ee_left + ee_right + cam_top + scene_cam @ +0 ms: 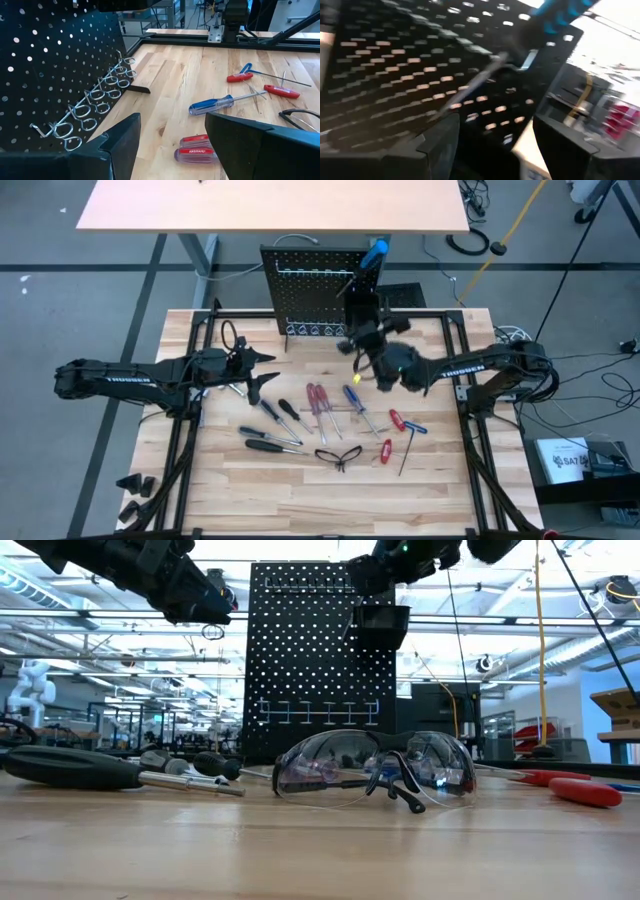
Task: Hang tools onto peg board
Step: Hang the black screwdriver onto the peg board
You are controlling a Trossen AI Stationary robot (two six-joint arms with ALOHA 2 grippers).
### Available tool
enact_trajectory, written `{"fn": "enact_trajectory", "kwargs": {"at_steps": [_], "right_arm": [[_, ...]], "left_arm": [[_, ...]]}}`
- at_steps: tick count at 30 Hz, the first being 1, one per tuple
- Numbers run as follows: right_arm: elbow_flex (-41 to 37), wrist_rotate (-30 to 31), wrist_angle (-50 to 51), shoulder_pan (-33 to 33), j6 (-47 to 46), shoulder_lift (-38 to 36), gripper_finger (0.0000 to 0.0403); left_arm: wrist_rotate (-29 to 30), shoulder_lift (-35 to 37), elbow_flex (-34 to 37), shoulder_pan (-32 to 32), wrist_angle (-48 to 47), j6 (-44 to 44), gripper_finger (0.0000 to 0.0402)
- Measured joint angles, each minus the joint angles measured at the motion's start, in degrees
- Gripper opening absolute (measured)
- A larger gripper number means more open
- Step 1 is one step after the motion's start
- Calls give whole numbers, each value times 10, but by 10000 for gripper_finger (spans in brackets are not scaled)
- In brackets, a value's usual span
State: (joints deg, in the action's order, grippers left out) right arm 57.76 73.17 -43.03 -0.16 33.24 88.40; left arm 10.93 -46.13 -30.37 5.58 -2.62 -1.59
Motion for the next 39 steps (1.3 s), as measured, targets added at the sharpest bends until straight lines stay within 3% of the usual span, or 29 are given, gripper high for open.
{"fn": "enact_trajectory", "kwargs": {"at_steps": [5, 8, 11, 15, 26, 29, 36, 39], "right_arm": [[0, -41, 55, 83, -78, 0, 247], [0, -103, 82, 125, -156, 0, 247], [0, -197, 123, 151, -257, 0, 247], [0, -302, 197, 165, -374, -5, 247], [0, -453, 439, 141, -614, -10, 247], [0, -494, 460, 124, -640, -10, 247], [0, -496, 463, 103, -614, -10, 247], [0, -533, 477, 92, -630, -10, 247]], "left_arm": [[-28, 0, 0, -1, 8, 83, 231], [-44, 0, 0, -1, 9, 140, 231], [-49, 0, 0, -1, 8, 144, 231], [-49, 0, 0, -1, 4, 147, 231], [-49, 0, 0, -1, 6, 147, 231], [-49, 0, 0, -1, 6, 147, 231], [-49, 0, 0, 0, 6, 147, 231], [-49, 0, 0, -1, 6, 147, 231]]}}
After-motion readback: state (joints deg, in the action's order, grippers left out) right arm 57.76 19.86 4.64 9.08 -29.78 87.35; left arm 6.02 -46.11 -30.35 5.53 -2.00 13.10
